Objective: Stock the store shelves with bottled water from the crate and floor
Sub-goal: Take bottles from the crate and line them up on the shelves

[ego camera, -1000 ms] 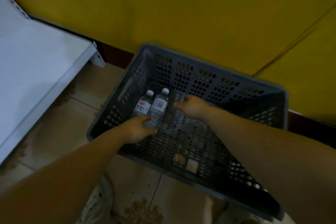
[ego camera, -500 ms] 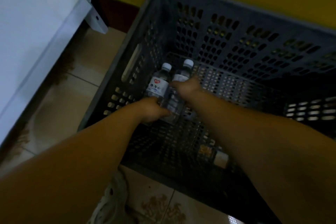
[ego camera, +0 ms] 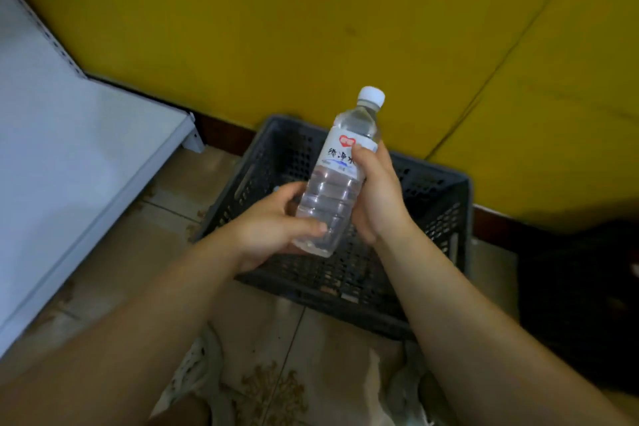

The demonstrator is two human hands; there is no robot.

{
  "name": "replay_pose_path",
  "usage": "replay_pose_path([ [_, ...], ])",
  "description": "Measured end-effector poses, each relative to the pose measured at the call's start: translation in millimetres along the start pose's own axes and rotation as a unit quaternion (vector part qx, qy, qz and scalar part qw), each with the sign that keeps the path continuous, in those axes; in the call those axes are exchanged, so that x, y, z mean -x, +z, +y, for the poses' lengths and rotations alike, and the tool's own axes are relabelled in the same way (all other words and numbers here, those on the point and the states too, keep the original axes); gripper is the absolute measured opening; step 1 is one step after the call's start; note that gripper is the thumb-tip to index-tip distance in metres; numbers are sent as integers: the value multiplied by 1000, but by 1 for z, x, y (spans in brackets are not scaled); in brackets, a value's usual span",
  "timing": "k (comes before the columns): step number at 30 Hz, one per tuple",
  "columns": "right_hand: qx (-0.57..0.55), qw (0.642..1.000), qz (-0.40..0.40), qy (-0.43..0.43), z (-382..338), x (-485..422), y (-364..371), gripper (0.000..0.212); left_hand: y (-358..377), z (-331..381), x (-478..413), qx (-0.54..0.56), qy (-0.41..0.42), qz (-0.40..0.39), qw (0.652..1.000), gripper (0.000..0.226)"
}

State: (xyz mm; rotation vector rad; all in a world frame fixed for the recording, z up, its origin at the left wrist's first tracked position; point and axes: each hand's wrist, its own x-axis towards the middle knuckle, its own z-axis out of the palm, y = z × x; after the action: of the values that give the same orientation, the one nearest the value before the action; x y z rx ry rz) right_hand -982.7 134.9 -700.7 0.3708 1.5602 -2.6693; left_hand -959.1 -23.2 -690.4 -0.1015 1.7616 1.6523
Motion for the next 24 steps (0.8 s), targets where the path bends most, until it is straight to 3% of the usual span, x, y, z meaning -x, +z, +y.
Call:
replay_pose_path([
  [5, 55, 993, -56, -87, -78, 94, 47, 59, 33, 43, 113, -32, 109, 46, 992, 61],
  [12, 126, 969, -136, -166, -143, 205, 124, 45, 45, 75, 259, -47, 229, 141, 962, 58],
  [24, 197, 911, -280, -231, -175, 304, 227, 32, 28, 71, 395, -32, 314, 249, 916, 55],
])
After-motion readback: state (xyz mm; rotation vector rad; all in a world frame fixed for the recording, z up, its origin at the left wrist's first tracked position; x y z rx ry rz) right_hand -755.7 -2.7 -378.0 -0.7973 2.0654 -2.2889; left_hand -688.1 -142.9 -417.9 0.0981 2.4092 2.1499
